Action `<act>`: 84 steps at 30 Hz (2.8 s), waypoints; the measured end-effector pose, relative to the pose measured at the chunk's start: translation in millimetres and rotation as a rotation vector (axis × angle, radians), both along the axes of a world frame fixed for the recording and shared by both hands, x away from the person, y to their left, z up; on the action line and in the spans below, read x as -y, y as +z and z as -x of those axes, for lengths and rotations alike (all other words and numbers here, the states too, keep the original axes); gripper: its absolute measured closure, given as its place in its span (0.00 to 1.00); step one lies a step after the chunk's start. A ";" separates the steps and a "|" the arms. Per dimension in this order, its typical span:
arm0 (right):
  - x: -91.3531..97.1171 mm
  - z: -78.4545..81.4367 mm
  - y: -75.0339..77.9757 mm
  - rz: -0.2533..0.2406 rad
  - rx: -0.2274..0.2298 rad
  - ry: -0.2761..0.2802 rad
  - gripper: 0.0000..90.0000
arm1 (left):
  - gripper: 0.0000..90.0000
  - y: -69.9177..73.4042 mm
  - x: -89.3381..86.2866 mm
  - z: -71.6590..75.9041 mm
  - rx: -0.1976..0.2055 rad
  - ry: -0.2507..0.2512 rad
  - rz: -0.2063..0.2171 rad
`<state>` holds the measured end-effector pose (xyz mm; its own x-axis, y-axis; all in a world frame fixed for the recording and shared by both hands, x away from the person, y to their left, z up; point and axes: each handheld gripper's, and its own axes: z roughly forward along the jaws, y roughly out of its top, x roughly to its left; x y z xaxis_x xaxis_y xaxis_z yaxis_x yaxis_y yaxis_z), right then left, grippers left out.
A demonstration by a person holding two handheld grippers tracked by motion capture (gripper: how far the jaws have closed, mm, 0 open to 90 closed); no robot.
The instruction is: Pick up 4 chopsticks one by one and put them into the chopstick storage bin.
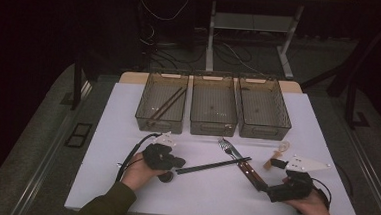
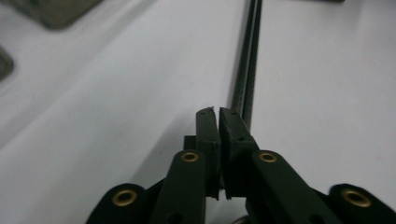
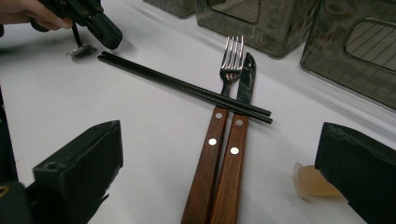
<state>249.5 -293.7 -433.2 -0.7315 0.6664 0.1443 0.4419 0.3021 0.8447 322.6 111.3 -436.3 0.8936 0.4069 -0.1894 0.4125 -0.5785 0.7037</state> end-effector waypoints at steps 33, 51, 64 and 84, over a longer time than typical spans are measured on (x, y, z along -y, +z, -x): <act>-0.6 -0.3 -0.5 0.006 0.000 0.003 0.01 | 0.86 -7.5 50.3 -11.7 0.019 -0.096 -0.017; -0.5 -0.3 -0.4 0.004 -0.003 0.002 0.01 | 0.89 -11.2 50.7 -11.9 0.053 -0.089 -0.054; -0.8 -0.4 -0.6 0.005 0.001 0.006 0.01 | 0.94 -10.8 52.5 -10.5 0.102 -0.103 -0.073; -4.1 -0.7 -3.1 0.025 -0.011 -0.004 0.01 | 0.94 -1.2 42.9 -6.2 0.100 -0.107 -0.029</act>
<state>250.2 -289.5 -436.3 -0.7273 0.6727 0.1357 0.4522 0.3210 0.8321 328.8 68.4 -437.5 0.9461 0.3122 -0.0867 0.2759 -0.6362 0.7205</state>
